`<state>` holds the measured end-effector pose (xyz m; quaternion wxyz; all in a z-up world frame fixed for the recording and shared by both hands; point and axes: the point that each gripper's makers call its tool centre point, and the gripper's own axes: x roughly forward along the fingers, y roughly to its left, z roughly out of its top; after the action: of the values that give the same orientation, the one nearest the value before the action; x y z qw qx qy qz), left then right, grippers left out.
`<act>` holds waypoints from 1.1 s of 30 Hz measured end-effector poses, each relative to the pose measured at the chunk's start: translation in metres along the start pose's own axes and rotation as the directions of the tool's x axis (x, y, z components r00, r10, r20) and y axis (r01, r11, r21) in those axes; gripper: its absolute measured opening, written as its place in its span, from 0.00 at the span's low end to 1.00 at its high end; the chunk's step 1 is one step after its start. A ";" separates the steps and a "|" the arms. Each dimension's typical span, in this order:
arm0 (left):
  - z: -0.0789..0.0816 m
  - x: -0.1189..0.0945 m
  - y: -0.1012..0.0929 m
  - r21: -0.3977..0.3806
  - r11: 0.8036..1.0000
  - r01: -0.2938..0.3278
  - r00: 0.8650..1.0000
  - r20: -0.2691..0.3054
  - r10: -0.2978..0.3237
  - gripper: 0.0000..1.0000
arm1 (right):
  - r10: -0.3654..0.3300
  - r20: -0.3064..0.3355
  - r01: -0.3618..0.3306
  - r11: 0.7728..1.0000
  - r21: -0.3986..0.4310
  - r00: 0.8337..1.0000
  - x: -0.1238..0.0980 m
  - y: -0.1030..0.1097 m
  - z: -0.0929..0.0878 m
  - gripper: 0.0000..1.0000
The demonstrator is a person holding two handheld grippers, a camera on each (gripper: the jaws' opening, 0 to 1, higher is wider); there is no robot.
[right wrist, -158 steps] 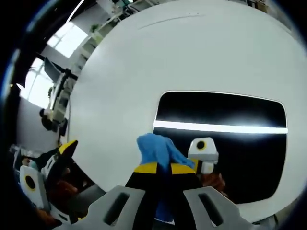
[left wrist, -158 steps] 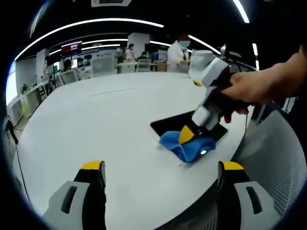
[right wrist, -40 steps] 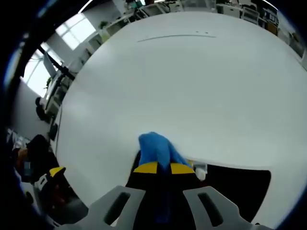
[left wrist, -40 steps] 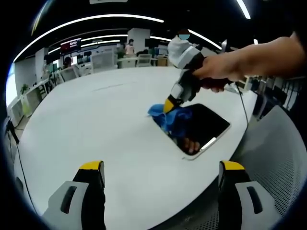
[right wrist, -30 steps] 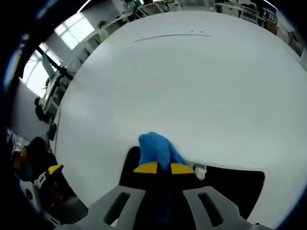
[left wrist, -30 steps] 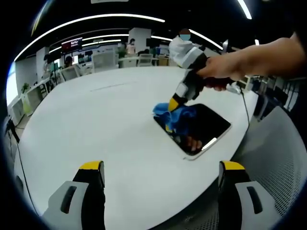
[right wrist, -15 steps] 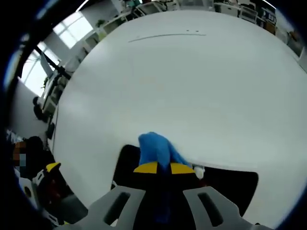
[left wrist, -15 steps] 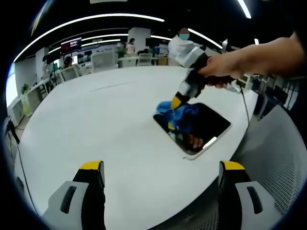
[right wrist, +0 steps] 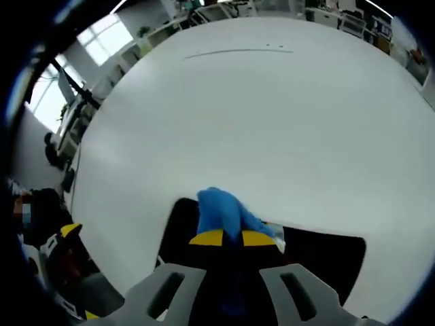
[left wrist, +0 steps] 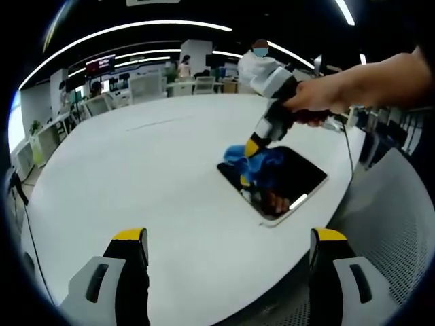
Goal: Wipe the mirror surface with the cleaning cloth until all visible marks leave the cleaned area.
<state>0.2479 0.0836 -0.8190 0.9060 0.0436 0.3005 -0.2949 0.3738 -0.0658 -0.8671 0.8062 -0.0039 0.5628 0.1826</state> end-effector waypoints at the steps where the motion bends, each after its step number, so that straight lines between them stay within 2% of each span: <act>1: 0.000 0.000 0.000 0.000 1.000 0.000 1.000 0.000 0.000 0.99 | 0.001 0.001 -0.001 1.000 -0.002 1.000 0.001 -0.001 0.000 0.02; 5: 0.000 0.000 0.000 0.002 1.000 0.001 1.000 -0.002 -0.001 0.99 | -0.001 0.001 0.001 1.000 -0.025 1.000 -0.003 0.003 -0.008 0.02; 16: 0.000 0.000 0.000 0.003 1.000 -0.005 1.000 -0.001 0.005 0.99 | 0.017 0.000 -0.017 1.000 -0.024 1.000 -0.004 0.007 -0.020 0.02; 25: 0.001 0.000 -0.001 0.002 1.000 0.000 1.000 0.003 0.000 0.99 | 0.046 0.001 -0.046 0.999 0.014 0.999 -0.013 0.012 -0.034 0.02; 33: 0.001 0.000 -0.001 0.005 1.000 0.000 1.000 0.001 0.000 0.99 | 0.064 -0.009 -0.063 0.997 0.045 0.998 -0.012 0.013 -0.040 0.02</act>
<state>0.2475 0.0827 -0.8180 0.9060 0.0456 0.2994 -0.2957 0.3305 -0.0655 -0.8685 0.7968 0.0312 0.5710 0.1955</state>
